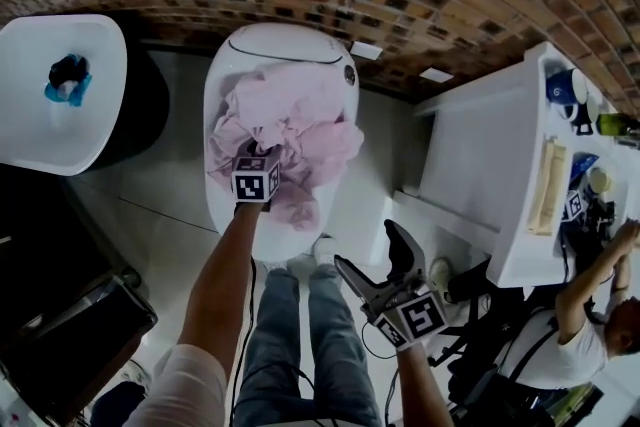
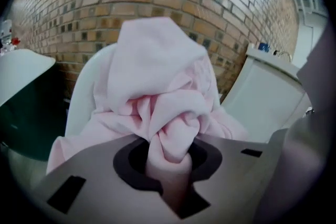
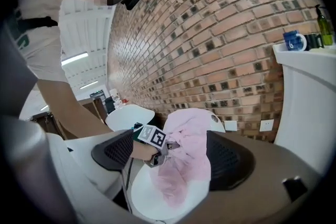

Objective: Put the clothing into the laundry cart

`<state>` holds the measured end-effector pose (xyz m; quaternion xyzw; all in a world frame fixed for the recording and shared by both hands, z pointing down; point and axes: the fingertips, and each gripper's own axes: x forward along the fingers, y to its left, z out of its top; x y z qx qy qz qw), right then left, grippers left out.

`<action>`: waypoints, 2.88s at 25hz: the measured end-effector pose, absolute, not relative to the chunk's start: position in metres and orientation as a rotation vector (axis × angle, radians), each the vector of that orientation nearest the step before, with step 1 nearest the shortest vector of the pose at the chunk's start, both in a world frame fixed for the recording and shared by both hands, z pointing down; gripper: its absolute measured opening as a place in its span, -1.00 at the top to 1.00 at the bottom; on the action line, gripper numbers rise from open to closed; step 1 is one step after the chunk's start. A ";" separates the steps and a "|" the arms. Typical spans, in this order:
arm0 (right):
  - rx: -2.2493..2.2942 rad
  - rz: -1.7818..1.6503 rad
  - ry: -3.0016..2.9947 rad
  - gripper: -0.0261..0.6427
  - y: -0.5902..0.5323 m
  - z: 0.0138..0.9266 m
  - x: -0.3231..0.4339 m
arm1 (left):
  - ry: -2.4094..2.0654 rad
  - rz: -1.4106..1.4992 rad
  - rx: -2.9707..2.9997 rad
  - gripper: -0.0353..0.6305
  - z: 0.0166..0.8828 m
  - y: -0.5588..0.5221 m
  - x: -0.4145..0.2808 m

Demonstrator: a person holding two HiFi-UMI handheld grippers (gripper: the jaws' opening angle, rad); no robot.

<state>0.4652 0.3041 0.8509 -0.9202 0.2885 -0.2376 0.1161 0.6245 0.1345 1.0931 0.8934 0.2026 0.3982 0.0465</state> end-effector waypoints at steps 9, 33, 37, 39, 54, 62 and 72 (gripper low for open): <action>-2.699 -0.420 0.891 -0.41 0.279 0.726 0.502 | 0.623 0.568 2.723 0.67 0.837 0.121 0.613; -2.544 0.380 1.378 -0.40 0.170 0.365 0.438 | 0.205 -0.556 2.910 0.67 0.313 -0.013 0.361; -2.425 0.421 1.522 -0.40 0.124 0.346 0.407 | 0.040 -0.600 2.947 0.67 0.300 -0.043 0.309; -2.313 0.432 1.628 -0.40 0.092 0.339 0.391 | -0.111 -0.622 2.983 0.67 0.294 -0.063 0.275; -1.757 0.363 2.101 -0.40 -0.113 0.314 0.199 | -0.832 -0.667 3.006 0.67 0.247 -0.178 0.039; -1.574 0.391 2.238 -0.40 -0.201 0.290 0.089 | -1.082 -0.752 2.977 0.67 0.236 -0.242 -0.088; -1.397 0.370 2.359 -0.39 -0.278 0.286 -0.010 | -1.326 -0.832 2.948 0.67 0.210 -0.300 -0.192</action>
